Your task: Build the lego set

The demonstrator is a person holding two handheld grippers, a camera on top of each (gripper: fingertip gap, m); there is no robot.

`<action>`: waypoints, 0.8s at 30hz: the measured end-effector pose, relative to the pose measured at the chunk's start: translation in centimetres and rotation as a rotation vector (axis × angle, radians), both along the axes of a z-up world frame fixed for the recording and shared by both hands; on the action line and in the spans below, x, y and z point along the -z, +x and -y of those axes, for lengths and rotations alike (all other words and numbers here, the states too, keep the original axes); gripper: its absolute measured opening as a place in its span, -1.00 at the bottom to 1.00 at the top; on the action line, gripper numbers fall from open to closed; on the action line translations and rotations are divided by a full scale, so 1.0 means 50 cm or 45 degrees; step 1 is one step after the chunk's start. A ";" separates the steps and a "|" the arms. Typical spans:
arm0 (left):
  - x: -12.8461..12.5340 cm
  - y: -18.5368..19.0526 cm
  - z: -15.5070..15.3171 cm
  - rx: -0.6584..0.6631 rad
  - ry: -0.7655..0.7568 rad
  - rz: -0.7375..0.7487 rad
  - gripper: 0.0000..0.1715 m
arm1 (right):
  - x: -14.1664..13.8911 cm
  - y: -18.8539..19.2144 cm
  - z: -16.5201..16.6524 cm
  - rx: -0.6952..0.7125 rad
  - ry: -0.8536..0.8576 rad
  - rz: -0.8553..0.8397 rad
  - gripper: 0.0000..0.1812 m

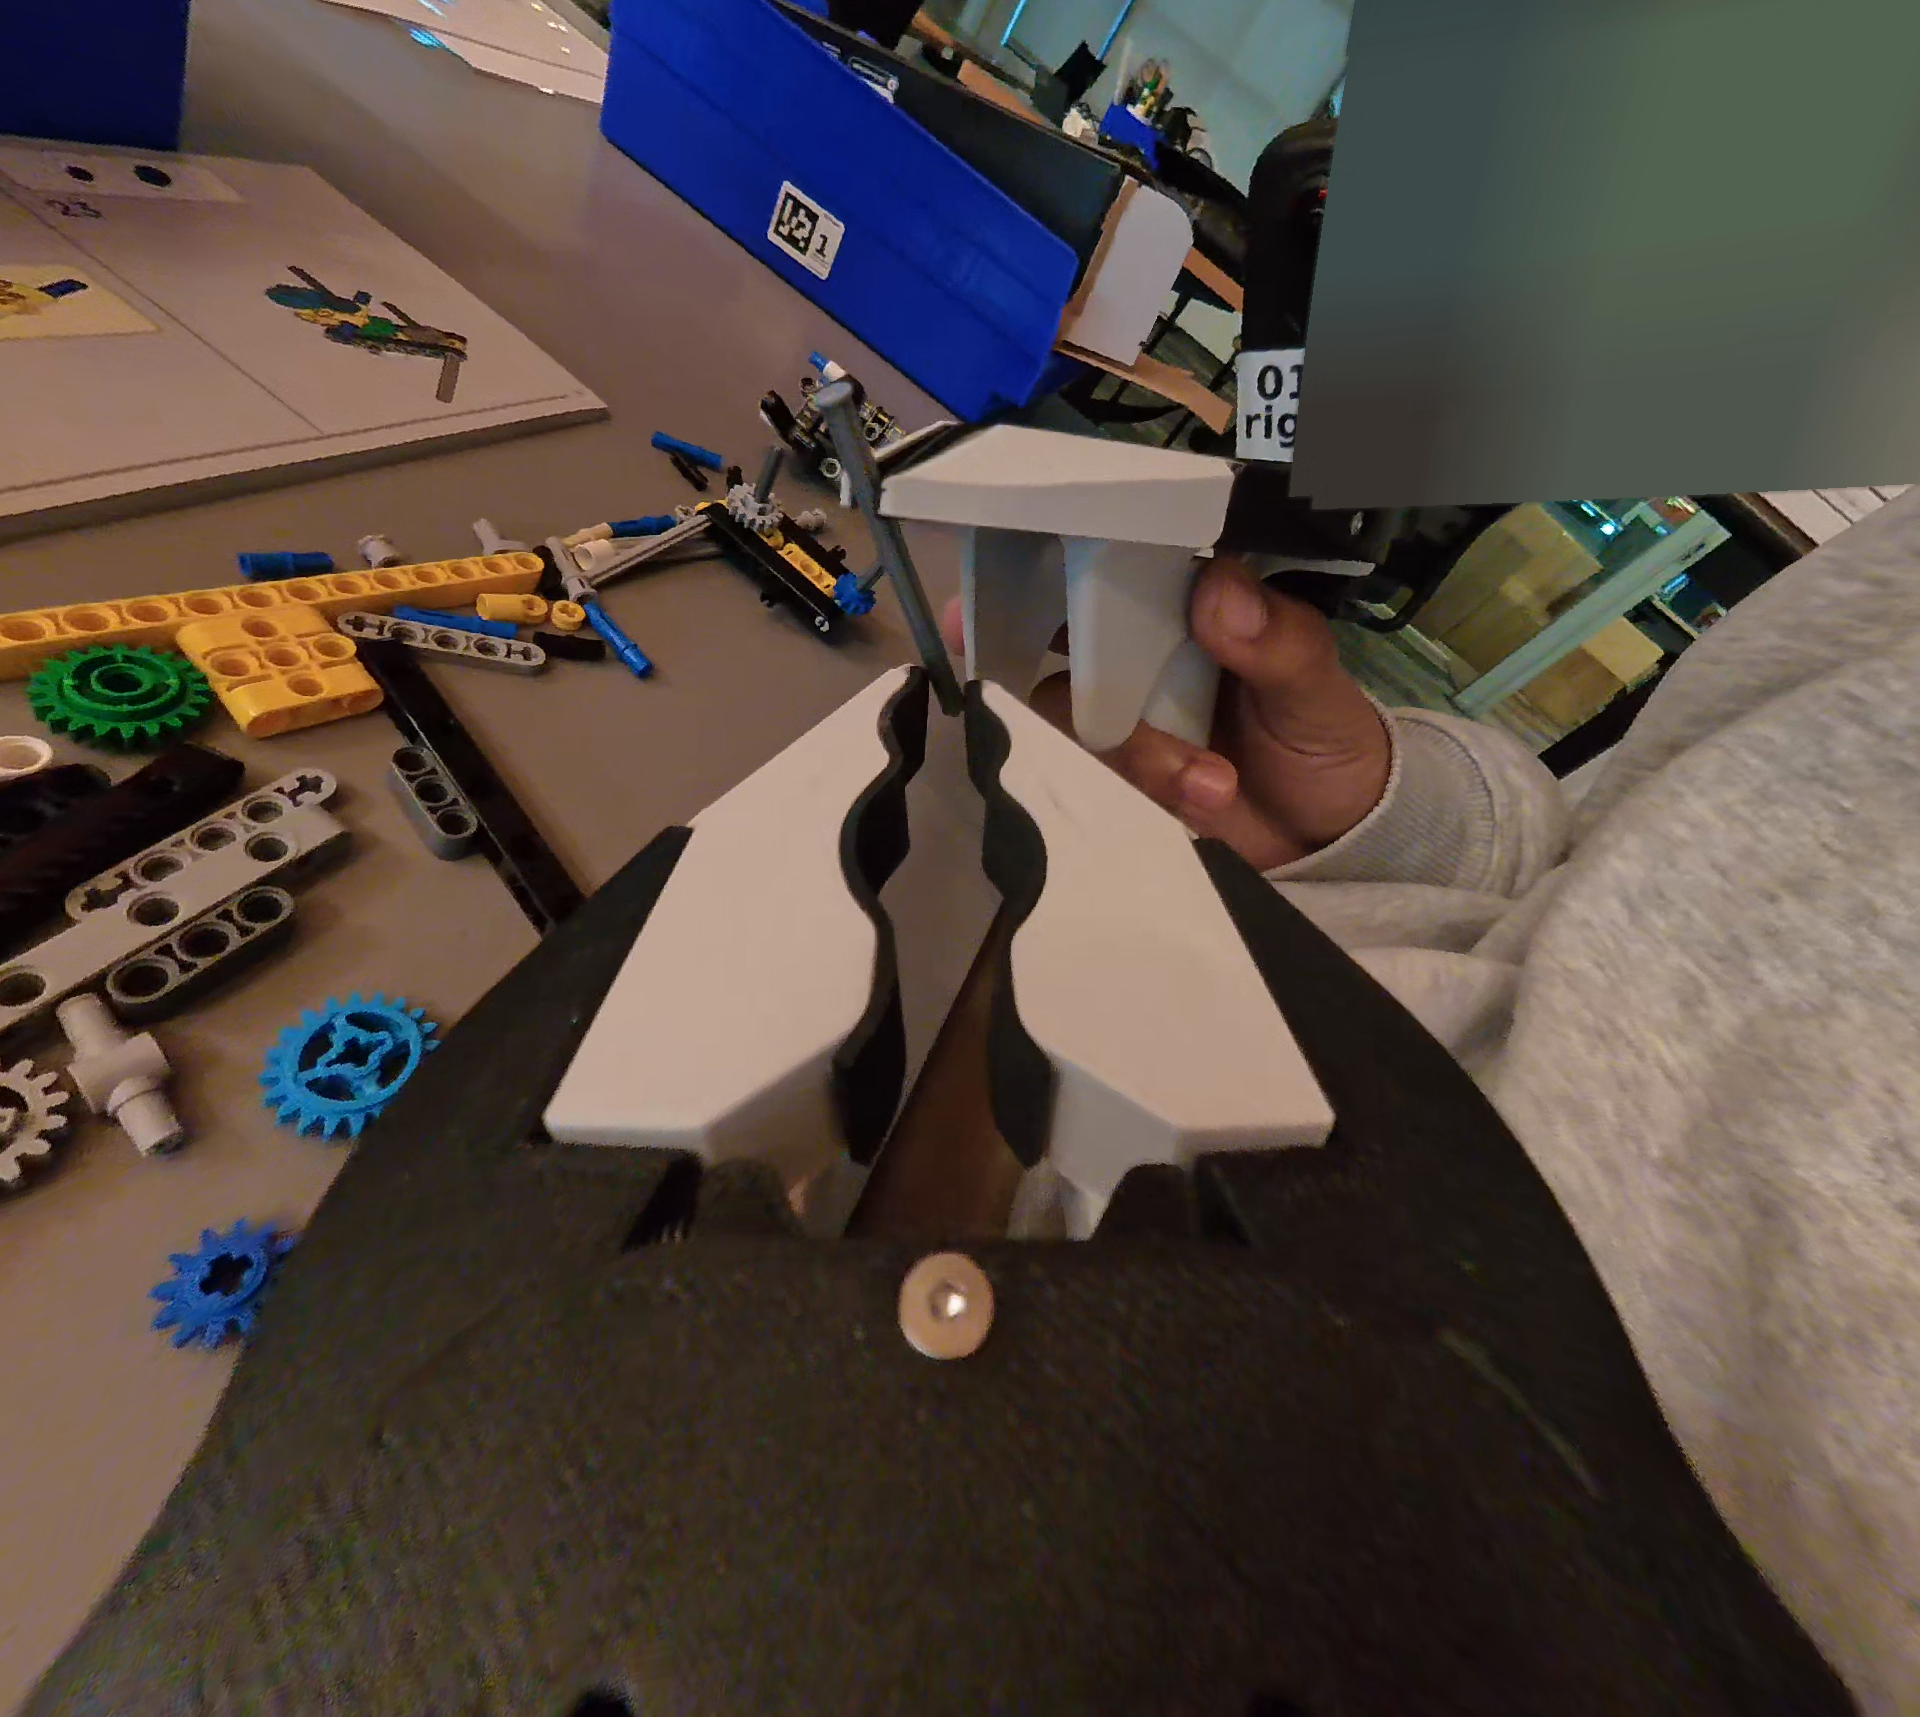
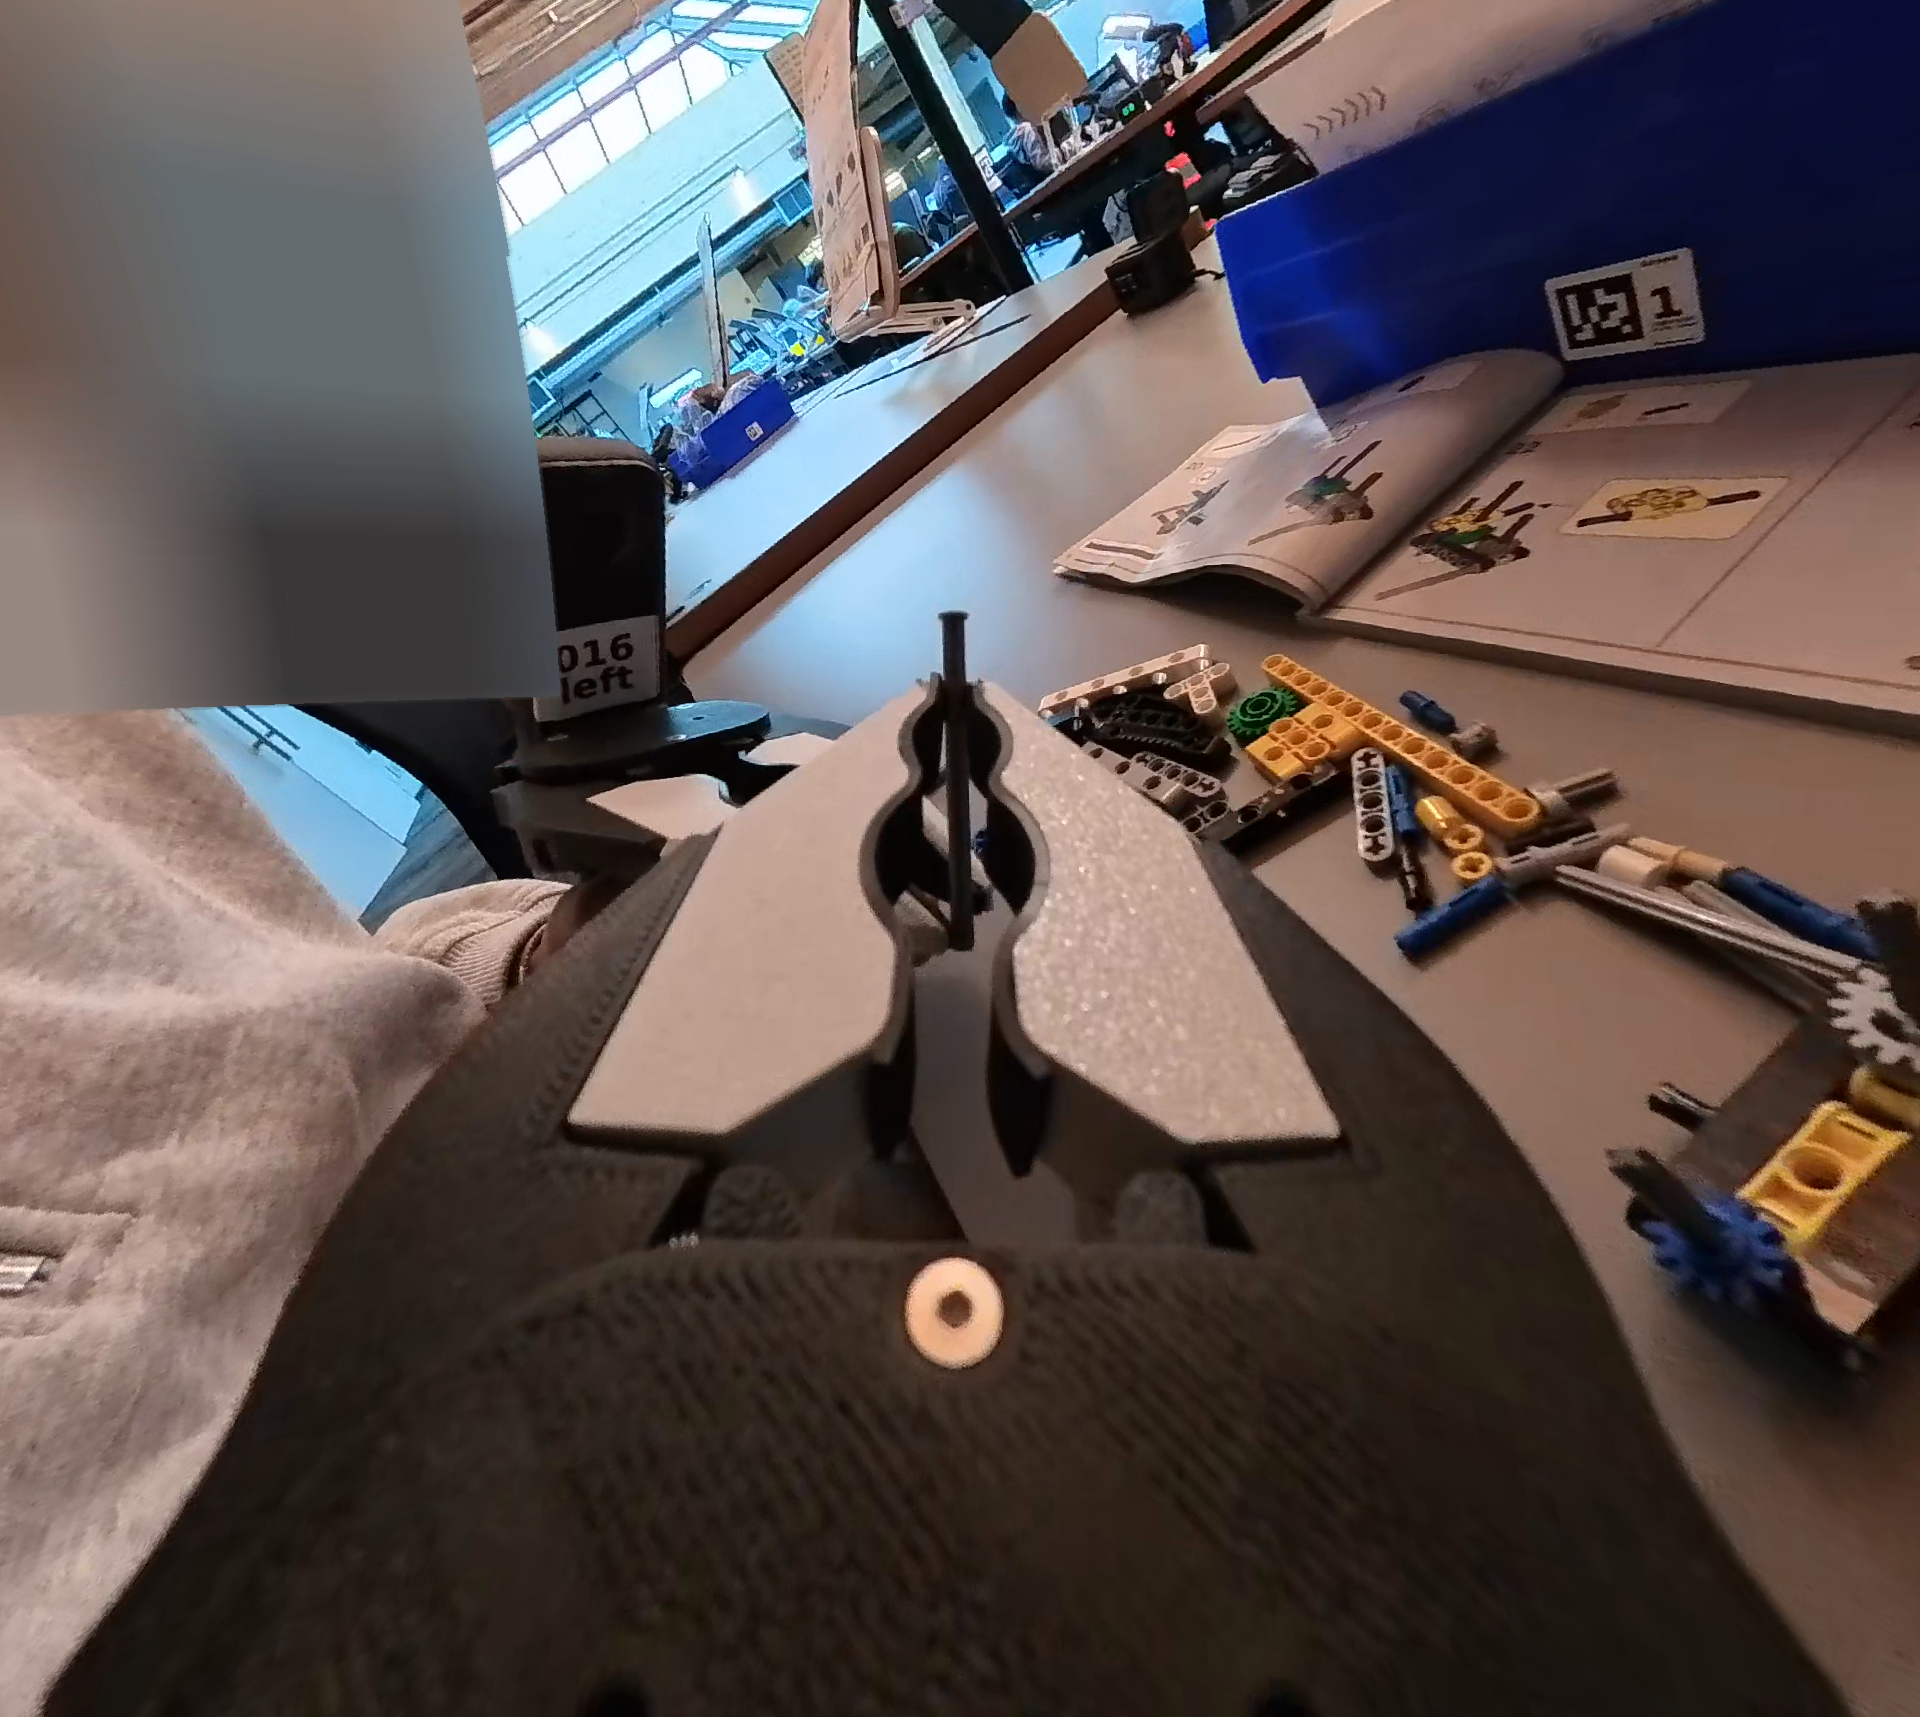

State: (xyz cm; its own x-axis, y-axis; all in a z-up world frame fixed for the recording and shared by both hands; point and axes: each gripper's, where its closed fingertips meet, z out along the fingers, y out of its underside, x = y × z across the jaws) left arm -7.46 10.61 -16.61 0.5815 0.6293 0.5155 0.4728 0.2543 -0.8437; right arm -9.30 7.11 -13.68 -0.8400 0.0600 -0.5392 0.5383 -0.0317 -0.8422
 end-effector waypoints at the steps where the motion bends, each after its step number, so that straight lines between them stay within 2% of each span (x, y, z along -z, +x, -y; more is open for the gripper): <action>1: 0.001 0.000 0.001 -0.003 -0.004 -0.001 -0.96 | 0.000 -0.001 -0.001 0.002 -0.005 0.005 -0.99; 12: 0.007 -0.014 0.033 -0.080 -0.023 0.006 -0.99 | 0.000 -0.024 -0.016 0.042 -0.032 0.059 -0.99; 16: 0.010 -0.020 0.040 -0.119 -0.057 -0.004 -0.79 | 0.006 -0.024 -0.013 0.038 -0.017 0.074 -0.99; 19: 0.007 -0.019 0.031 -0.094 -0.025 0.012 -0.72 | 0.012 -0.019 -0.008 0.025 0.002 0.073 -0.98; 21: 0.006 -0.020 0.031 -0.100 -0.014 0.021 -0.76 | 0.017 -0.011 -0.002 0.001 0.021 0.077 -0.98; 24: 0.014 -0.025 0.042 -0.141 -0.048 0.038 -0.98 | 0.024 -0.001 0.006 -0.027 0.054 0.067 -0.98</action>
State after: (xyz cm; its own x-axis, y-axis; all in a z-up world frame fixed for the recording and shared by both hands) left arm -8.73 8.50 -17.33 0.4921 0.7082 0.5062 0.4685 0.2746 -0.8397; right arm -9.37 6.80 -14.90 -0.8117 0.0663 -0.5803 0.5823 0.0149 -0.8128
